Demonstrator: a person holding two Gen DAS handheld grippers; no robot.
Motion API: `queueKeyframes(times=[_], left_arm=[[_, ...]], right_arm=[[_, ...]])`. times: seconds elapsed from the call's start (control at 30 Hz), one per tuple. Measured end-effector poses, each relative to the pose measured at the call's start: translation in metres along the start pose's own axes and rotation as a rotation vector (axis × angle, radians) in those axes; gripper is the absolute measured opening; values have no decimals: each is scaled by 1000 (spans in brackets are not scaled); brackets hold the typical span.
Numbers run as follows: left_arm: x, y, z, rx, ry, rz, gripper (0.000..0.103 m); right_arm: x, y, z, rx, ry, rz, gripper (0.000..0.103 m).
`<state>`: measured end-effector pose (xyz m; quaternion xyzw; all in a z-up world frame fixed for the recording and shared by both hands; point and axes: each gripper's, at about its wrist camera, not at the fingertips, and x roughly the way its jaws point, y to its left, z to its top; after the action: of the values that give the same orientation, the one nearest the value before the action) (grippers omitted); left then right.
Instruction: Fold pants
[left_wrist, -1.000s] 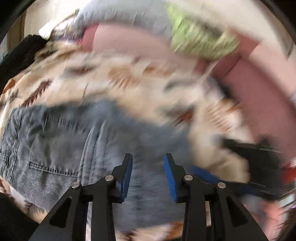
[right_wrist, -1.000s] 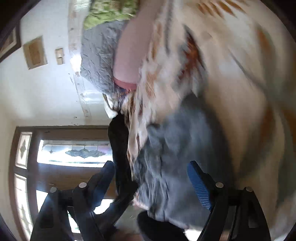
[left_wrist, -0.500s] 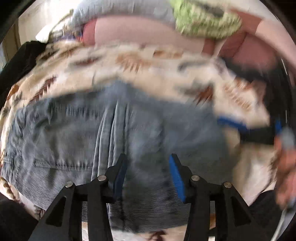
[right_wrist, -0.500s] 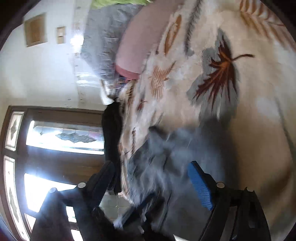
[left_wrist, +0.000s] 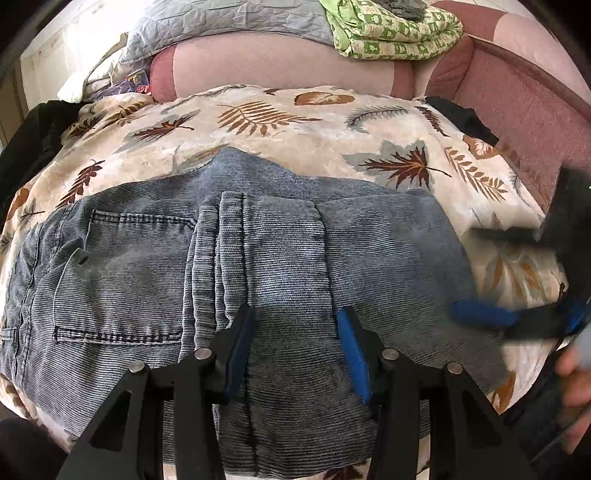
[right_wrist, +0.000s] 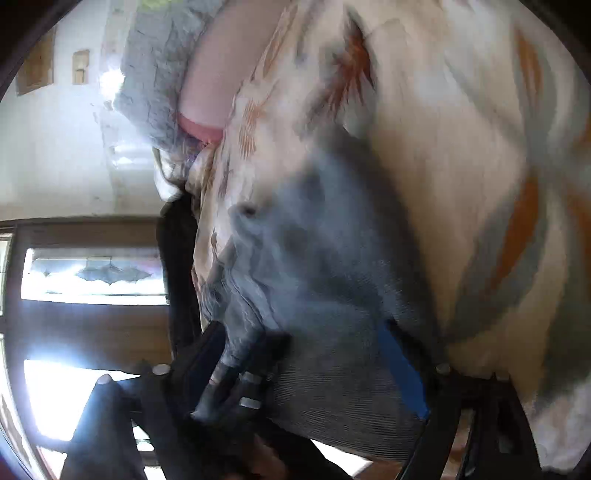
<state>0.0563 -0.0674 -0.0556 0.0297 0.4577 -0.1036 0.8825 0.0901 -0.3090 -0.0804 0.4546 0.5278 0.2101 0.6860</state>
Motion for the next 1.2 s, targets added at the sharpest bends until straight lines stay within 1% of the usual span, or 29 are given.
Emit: queueKeyframes(times=[0.03,0.07,0.13,0.17,0.2,0.23,0.27,0.3,0.33,0.37,0.43,0.47,0.5,0.53,0.6,0.63,0.7,0.73,0.83,0.87,0.9,1.0,1.03,1.1,1.17,1.2], left_arm=[[-1,-1,0,5,0,0,48],[-4,0,1,8,2,-7,48],[-13,6,3,-18,11,-35,48],[-21,11,3,-42,-4,-48,49],[-33,18,1,-70,-37,-58,50],[-40,25,-2,-87,-55,-60,56],[-49,36,-6,-122,-67,-62,61],[-54,46,-10,-158,-74,-69,61],[-60,62,-15,-217,-80,-82,61],[-66,79,-21,-274,-76,-92,61],[-78,115,-31,-383,-95,-98,61],[-85,133,-38,-437,-118,-89,61],[-93,158,-46,-514,-147,-76,62],[-96,171,-51,-559,-162,-69,64],[-102,211,-66,-711,-206,-54,69],[-101,230,-73,-789,-214,-51,71],[-91,256,-82,-894,-192,-91,71],[-83,266,-88,-943,-171,-128,71],[-63,279,-97,-1046,-127,-256,71],[-58,281,-100,-1076,-119,-289,72],[-55,284,-101,-1091,-115,-301,72],[-51,288,-99,-1116,-124,-327,72],[-51,289,-98,-1123,-123,-331,73],[-50,292,-96,-1142,-111,-345,74],[-47,293,-95,-1158,-110,-348,74],[-46,293,-93,-1155,-111,-344,74]], right_arm=[[-6,2,0,21,-12,21,85],[-11,8,-1,38,-15,17,85],[-21,28,-5,-30,-47,29,86],[-23,36,-12,-63,-46,52,87],[-20,38,-18,-75,-38,77,89],[-17,34,-26,-74,-33,79,93],[-8,24,-30,-70,-14,31,96],[0,9,-33,-61,21,-25,95],[2,3,-34,-63,0,-6,94],[-5,9,-34,-57,-20,9,95],[-12,22,-32,-75,-28,-24,95],[-16,34,-33,-114,-59,-50,95],[-18,50,-35,-168,-71,-71,95],[-15,59,-37,-196,-65,-76,95],[-3,87,-45,-256,-45,-69,95],[4,95,-47,-277,-33,-63,95],[26,117,-53,-319,7,-48,95],[30,119,-57,-331,23,-44,95],[64,144,-64,-369,89,-39,95],[71,150,-66,-381,106,-34,95],[83,159,-68,-390,123,-33,95],[115,181,-71,-413,172,-19,95],[124,182,-68,-404,179,-23,95],[143,182,-63,-364,207,-6,95],[162,183,-54,-288,225,20,95],[173,182,-49,-253,234,47,95]])
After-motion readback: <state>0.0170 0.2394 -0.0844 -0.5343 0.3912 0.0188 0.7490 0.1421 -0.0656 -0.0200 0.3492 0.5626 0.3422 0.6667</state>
